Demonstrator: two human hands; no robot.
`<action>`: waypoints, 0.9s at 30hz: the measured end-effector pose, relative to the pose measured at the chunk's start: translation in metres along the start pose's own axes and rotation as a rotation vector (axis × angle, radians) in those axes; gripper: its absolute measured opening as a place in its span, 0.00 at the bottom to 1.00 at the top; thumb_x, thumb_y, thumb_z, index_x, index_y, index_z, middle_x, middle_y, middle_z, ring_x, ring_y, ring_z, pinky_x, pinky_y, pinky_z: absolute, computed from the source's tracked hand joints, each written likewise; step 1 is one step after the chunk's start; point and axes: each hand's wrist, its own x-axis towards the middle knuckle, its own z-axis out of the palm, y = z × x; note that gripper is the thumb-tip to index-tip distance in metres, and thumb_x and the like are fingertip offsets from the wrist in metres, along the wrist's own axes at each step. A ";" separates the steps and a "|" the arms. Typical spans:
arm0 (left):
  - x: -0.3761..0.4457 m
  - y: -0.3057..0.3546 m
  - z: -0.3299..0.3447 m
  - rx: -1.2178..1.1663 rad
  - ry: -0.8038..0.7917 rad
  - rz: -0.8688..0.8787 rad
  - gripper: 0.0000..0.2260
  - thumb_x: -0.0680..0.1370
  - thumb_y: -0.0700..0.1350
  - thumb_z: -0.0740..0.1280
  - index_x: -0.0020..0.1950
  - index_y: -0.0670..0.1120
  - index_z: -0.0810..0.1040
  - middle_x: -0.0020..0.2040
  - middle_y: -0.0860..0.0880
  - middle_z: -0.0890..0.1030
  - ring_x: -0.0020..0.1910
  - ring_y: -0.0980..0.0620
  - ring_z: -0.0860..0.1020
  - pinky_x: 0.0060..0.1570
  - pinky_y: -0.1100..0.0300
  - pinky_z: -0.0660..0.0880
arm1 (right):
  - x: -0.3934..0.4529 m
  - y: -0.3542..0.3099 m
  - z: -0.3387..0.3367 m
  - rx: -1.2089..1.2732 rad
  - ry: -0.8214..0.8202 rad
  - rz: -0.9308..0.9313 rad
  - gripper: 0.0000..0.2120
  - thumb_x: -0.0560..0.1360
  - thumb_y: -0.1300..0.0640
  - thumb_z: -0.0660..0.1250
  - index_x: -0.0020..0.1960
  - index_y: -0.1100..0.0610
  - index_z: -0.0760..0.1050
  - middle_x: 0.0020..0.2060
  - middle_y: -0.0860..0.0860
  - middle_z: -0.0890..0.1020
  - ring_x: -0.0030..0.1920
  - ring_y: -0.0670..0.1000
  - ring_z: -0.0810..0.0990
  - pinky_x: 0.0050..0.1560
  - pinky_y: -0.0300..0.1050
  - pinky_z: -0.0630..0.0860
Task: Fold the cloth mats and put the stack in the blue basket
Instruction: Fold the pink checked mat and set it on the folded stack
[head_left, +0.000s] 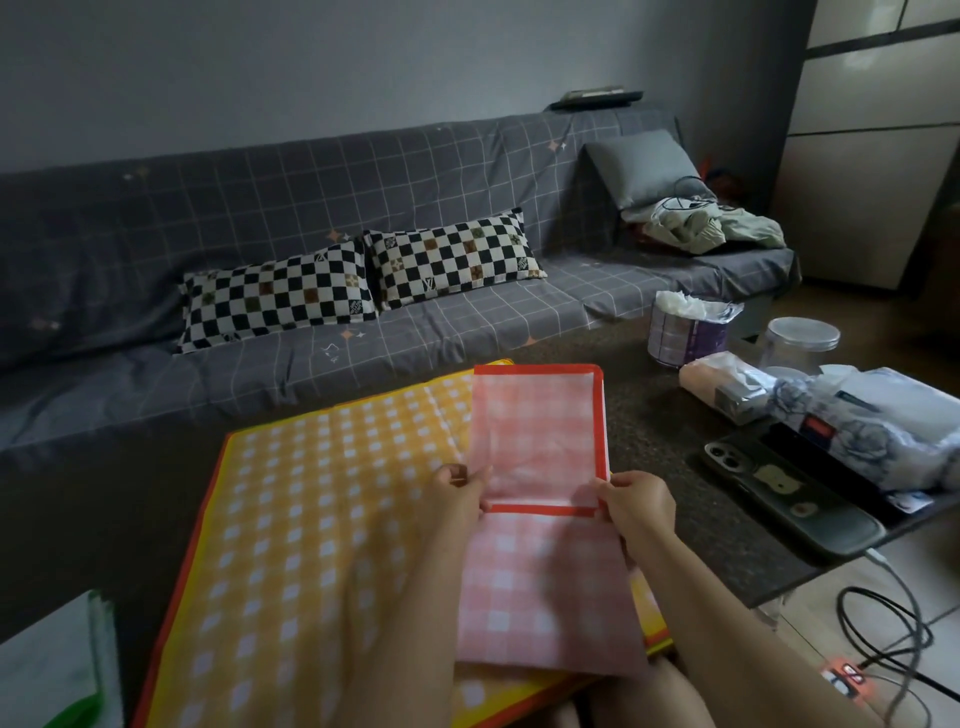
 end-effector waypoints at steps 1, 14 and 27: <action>0.000 0.000 -0.001 -0.032 -0.009 -0.005 0.11 0.74 0.48 0.72 0.44 0.42 0.74 0.22 0.51 0.76 0.23 0.54 0.72 0.31 0.61 0.71 | 0.000 0.001 -0.001 0.024 -0.005 -0.004 0.10 0.73 0.54 0.69 0.34 0.54 0.78 0.29 0.52 0.81 0.38 0.53 0.82 0.48 0.51 0.79; -0.015 0.001 -0.026 -0.310 -0.101 -0.102 0.23 0.81 0.58 0.58 0.48 0.39 0.80 0.36 0.45 0.83 0.35 0.46 0.81 0.40 0.53 0.78 | -0.004 0.010 -0.032 0.429 -0.347 0.080 0.21 0.78 0.47 0.61 0.52 0.65 0.79 0.45 0.60 0.84 0.42 0.57 0.83 0.52 0.54 0.79; -0.037 0.006 -0.050 0.509 -0.373 0.323 0.10 0.81 0.46 0.61 0.50 0.47 0.82 0.51 0.52 0.77 0.53 0.53 0.76 0.51 0.64 0.69 | -0.022 0.009 -0.038 -0.364 -0.283 -0.475 0.05 0.74 0.54 0.69 0.48 0.51 0.82 0.44 0.43 0.78 0.49 0.45 0.76 0.47 0.38 0.69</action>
